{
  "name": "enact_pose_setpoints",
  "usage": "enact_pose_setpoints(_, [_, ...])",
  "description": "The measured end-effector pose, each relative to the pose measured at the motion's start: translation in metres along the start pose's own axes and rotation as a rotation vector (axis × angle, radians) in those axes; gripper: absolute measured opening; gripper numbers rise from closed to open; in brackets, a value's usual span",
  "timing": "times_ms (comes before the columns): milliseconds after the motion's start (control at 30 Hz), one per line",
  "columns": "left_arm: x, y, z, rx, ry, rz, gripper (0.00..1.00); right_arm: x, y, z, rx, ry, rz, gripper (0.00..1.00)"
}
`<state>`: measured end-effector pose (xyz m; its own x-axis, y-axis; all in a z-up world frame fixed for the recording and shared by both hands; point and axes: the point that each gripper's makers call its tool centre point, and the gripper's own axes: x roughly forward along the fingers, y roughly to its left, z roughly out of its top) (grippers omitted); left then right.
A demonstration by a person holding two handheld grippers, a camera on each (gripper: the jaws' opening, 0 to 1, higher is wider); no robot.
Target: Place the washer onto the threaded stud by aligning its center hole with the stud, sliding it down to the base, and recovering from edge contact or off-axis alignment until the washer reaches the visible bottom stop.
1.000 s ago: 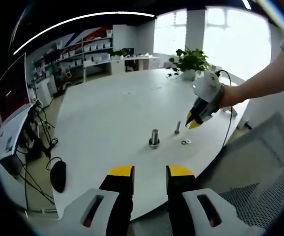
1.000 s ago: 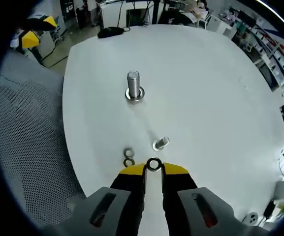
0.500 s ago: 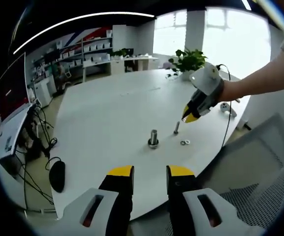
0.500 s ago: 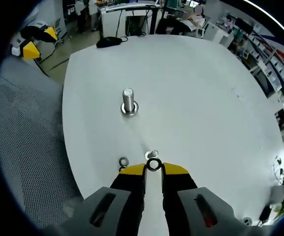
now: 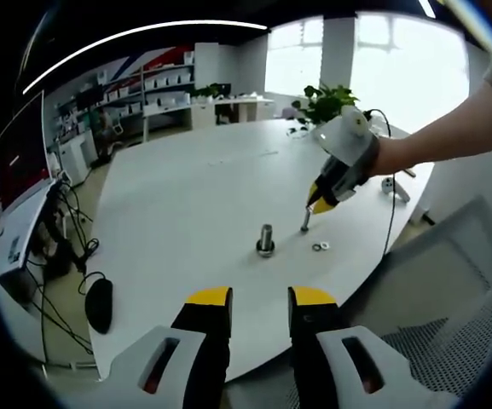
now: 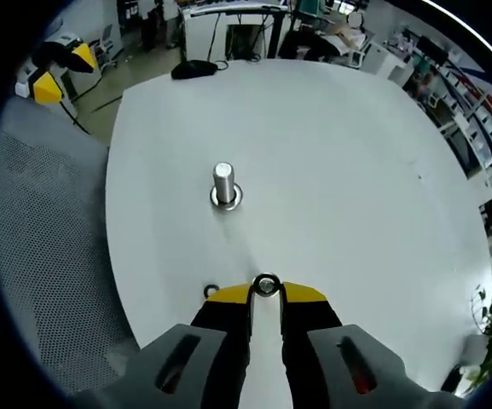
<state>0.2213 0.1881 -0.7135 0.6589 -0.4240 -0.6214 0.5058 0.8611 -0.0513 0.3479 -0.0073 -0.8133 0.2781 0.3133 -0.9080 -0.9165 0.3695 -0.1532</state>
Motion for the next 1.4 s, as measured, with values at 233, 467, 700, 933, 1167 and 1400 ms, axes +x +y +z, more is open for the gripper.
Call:
enact_pose_setpoints(233, [0.0, 0.0, 0.0, -0.003, -0.001, -0.002, 0.24, 0.001, -0.001, -0.003, 0.005, 0.012, 0.0, 0.14])
enact_pose_setpoints(467, [0.0, 0.0, 0.0, -0.006, -0.002, -0.005, 0.24, 0.006, -0.002, -0.004, 0.003, 0.027, 0.004, 0.14])
enact_pose_setpoints(700, [0.0, -0.001, 0.0, -0.006, -0.002, -0.007, 0.24, 0.012, -0.001, -0.007, 0.012, 0.041, 0.012, 0.14])
enact_pose_setpoints(933, [0.0, -0.001, 0.0, -0.01, -0.004, -0.008, 0.24, 0.028, 0.0, -0.013, 0.021, 0.078, 0.024, 0.14])
enact_pose_setpoints(1167, [-0.001, 0.001, 0.0, -0.012, -0.007, 0.001, 0.24, 0.042, 0.002, -0.021, 0.016, 0.125, 0.036, 0.14])
enact_pose_setpoints(1400, [-0.001, 0.002, 0.0, -0.012, -0.006, 0.005, 0.24, 0.047, 0.001, -0.025, 0.006, 0.154, 0.045, 0.15])
